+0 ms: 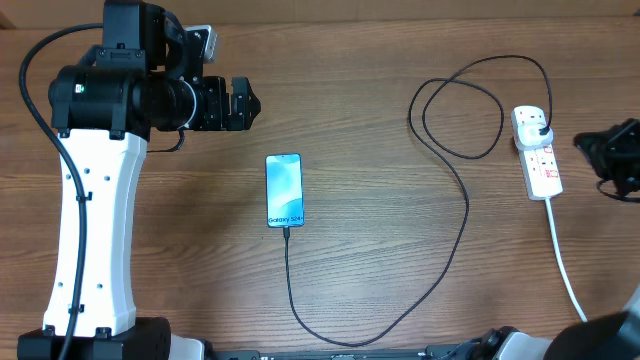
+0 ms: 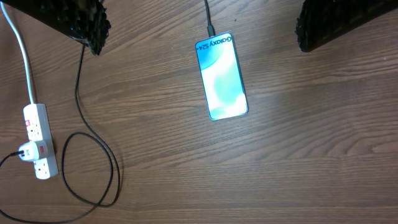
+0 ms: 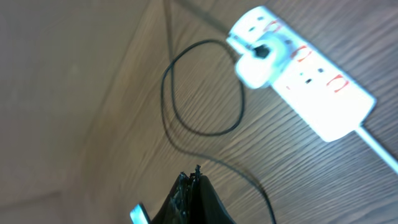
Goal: Plug charger to phone and switch on socket
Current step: 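Move the right gripper to the white power strip's switch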
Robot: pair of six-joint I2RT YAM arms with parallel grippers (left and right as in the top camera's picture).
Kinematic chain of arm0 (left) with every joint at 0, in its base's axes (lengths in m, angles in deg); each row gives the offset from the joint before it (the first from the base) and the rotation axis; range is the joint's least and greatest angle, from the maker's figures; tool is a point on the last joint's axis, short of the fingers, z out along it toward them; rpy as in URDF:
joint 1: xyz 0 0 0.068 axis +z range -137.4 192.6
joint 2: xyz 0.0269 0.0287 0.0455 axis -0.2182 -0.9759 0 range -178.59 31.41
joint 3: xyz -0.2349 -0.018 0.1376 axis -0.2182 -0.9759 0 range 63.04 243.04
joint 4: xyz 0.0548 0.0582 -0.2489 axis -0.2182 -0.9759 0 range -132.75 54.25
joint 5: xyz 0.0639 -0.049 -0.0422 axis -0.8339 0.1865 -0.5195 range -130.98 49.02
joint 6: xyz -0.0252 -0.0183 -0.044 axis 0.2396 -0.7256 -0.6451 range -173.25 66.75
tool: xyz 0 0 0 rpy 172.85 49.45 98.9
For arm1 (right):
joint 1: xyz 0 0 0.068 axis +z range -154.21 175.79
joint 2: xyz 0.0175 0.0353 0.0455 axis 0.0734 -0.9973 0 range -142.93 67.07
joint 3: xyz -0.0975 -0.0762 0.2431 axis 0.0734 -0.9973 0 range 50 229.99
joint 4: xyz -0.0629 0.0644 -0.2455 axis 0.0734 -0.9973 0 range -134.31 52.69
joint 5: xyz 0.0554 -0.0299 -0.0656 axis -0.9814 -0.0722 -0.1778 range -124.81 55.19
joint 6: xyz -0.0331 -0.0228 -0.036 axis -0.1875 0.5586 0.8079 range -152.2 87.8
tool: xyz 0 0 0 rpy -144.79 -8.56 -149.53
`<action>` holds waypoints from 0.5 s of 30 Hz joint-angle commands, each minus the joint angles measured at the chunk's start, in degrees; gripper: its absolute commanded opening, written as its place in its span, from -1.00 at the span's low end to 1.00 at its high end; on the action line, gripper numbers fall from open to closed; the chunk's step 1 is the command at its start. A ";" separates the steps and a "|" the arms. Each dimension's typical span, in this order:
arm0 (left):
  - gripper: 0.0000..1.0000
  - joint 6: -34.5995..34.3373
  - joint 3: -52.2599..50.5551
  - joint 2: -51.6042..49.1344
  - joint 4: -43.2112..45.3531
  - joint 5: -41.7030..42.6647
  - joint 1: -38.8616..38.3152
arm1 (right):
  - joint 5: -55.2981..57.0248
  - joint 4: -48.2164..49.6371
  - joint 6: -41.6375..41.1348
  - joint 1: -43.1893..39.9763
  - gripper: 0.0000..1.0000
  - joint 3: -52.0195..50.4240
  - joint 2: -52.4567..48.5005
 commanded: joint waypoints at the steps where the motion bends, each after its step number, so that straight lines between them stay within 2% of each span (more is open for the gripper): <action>1: 0.99 0.90 1.09 0.33 0.04 -0.42 0.59 | -1.97 2.36 -3.93 -2.43 -0.93 1.42 -4.13; 8: 0.99 0.90 1.09 0.33 0.04 -0.42 0.59 | -2.75 10.32 -9.62 -3.06 -0.93 1.40 -13.20; 15: 0.99 0.90 1.09 0.33 0.04 -0.42 0.59 | -2.73 15.10 -10.51 -3.50 -0.93 1.40 -20.98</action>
